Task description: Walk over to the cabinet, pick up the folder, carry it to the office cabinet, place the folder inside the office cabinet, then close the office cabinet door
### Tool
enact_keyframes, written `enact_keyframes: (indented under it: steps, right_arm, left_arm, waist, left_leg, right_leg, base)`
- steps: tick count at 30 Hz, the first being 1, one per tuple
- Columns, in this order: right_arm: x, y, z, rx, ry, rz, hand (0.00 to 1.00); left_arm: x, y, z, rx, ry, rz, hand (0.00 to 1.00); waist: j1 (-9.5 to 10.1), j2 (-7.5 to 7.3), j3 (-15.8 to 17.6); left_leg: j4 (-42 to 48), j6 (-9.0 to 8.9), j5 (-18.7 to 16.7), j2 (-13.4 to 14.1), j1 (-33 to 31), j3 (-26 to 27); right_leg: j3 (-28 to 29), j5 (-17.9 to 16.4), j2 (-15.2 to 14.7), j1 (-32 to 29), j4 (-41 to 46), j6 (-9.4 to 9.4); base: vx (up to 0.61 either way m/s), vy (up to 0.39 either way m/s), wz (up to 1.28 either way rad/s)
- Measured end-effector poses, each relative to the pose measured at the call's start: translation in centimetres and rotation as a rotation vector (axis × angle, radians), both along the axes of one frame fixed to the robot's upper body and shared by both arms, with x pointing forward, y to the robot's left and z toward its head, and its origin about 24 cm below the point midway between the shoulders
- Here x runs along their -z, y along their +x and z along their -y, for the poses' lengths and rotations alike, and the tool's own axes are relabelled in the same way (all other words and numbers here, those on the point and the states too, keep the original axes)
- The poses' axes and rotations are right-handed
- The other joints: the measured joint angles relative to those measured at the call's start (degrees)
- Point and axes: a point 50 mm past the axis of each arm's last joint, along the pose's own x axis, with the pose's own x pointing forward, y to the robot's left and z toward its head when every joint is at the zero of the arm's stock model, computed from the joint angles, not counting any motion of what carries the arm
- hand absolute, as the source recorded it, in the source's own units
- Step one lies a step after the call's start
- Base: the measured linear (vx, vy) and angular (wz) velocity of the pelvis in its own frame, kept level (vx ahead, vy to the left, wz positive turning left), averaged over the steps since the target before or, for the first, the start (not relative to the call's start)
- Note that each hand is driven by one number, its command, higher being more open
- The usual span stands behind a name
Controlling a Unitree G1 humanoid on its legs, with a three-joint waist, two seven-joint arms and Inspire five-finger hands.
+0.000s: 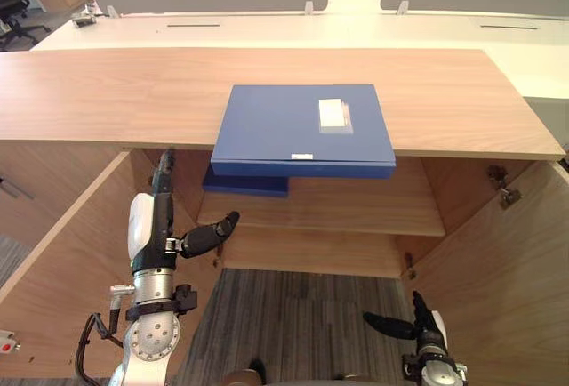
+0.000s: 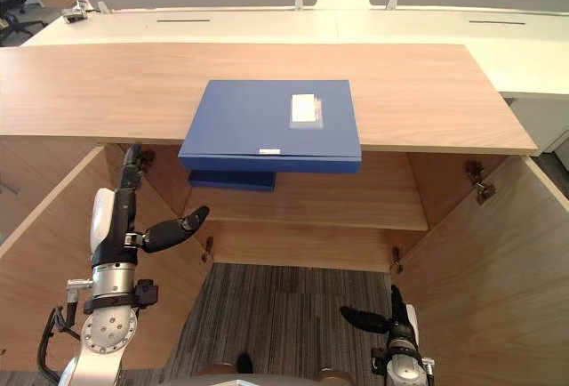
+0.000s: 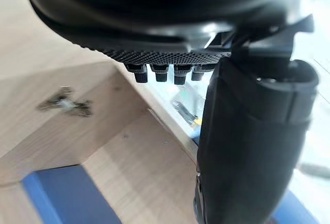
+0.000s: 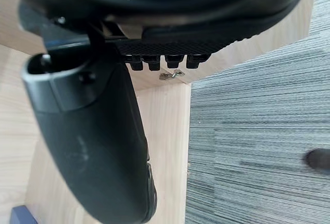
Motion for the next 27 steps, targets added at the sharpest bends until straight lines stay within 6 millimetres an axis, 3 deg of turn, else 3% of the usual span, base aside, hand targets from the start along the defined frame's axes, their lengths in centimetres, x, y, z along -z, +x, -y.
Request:
enact_keyframes:
  steps: [13,14,19,27]
  right_arm:
    - [0.8,-0.7,-0.9,-0.057,0.002,-0.053,1.00]
    - [0.8,-0.7,-0.9,-0.057,0.001,-0.053,1.00]
    - [0.7,-0.5,-1.0,-0.064,0.005,-0.049,1.00]
    - [0.6,-0.2,-1.0,-0.070,0.014,-0.040,1.00]
  left_arm:
    - [-2.4,2.9,2.5,0.096,0.301,0.123,1.00]
    - [-2.5,3.3,2.8,0.102,0.313,0.132,0.00]
    - [-1.7,5.6,2.1,0.059,0.445,0.097,0.00]
    - [-4.1,7.6,1.2,0.006,0.565,0.195,0.00]
  waist:
    - [-2.13,-0.22,-1.6]
    - [-2.18,-0.23,-1.6]
    - [-2.79,-0.21,-1.8]
    - [-3.80,-0.40,-1.9]
  left_leg:
    - [-3.7,0.29,1.7,-0.4,1.9,2.4]
    - [-3.9,0.31,1.7,-0.4,1.9,2.6]
    - [-7.6,0.63,3.8,-0.6,3.1,2.8]
    - [-10.2,0.96,5.0,-1.4,4.6,3.1]
  right_leg:
    - [3.7,1.2,0.0,-0.9,-1.0,0.14]
    - [4.0,1.3,0.1,-1.0,-1.1,0.15]
    - [4.0,2.8,0.3,-1.0,-3.2,-0.05]
    - [3.9,4.1,-0.2,0.1,-5.7,0.42]
  base:
    - [-0.03,0.013,-0.11]
    - [0.00,0.007,-0.11]
    - [-0.01,0.002,-0.04]
    - [0.00,0.005,-0.02]
